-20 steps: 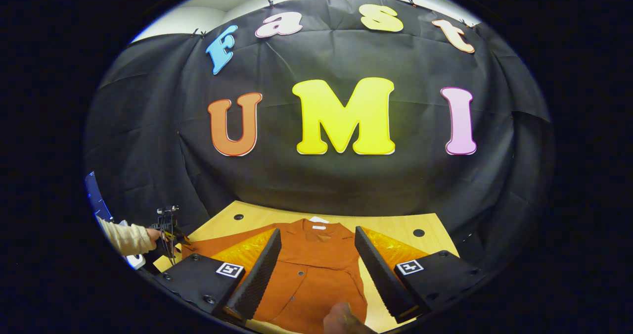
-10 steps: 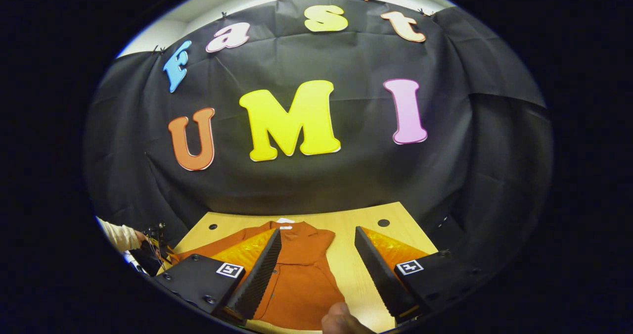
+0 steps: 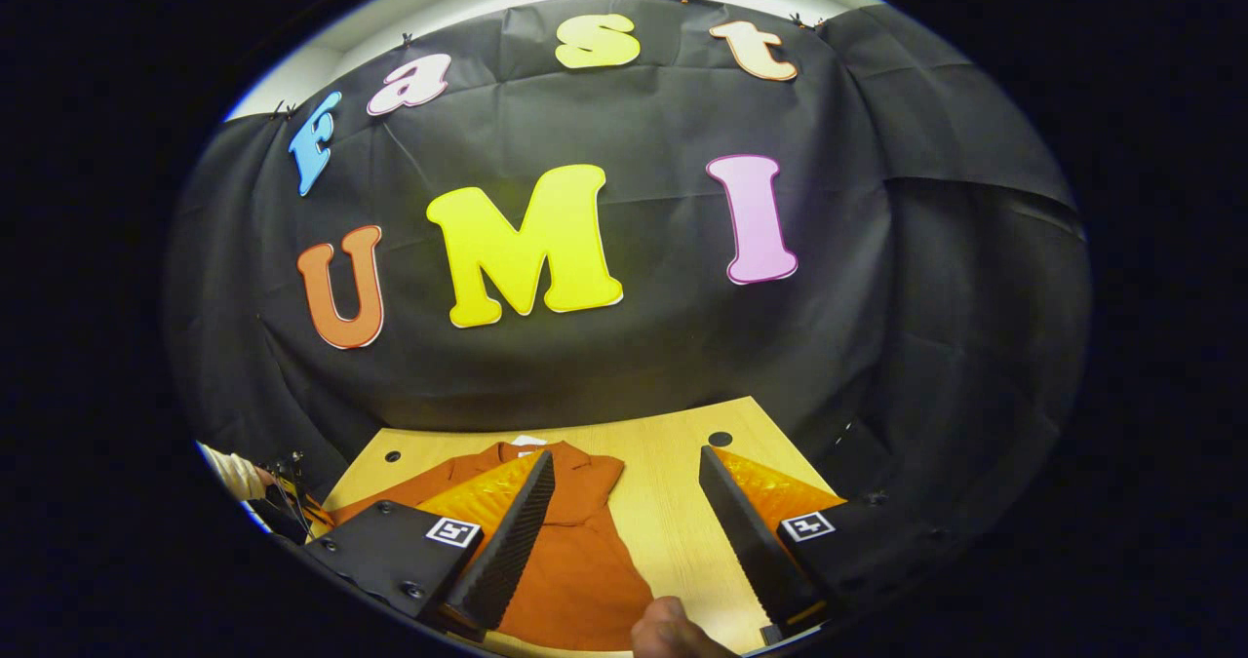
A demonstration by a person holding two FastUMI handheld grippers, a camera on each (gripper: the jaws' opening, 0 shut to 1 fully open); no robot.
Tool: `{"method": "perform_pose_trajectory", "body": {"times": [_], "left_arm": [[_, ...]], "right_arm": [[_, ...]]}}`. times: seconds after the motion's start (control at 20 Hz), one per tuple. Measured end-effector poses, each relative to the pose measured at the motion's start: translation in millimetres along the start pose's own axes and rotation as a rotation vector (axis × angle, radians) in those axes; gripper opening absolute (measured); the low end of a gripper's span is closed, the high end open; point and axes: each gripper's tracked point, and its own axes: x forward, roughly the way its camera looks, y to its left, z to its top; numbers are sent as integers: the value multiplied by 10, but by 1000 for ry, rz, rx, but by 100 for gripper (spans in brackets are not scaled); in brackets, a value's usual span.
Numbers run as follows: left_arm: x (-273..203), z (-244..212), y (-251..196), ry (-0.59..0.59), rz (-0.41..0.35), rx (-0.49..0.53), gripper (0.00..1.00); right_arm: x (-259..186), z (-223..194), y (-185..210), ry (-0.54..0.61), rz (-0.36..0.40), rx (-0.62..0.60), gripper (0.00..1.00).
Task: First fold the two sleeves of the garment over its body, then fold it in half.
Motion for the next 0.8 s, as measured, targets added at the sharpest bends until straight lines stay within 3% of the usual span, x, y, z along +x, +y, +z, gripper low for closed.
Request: {"method": "perform_pose_trajectory", "body": {"times": [0.1, 0.45, 0.8], "left_arm": [[-72, 32, -48, -6, -2, 6, 6], [-552, 132, -603, -156, -97, 114, 4], [-1298, 31, -2073, -321, -261, 282, 3]], "right_arm": [[16, -11, -53, 1, -4, -14, 95], [94, -25, -154, 10, 27, 0, 95], [259, 54, -310, 11, 84, 51, 96]]}}
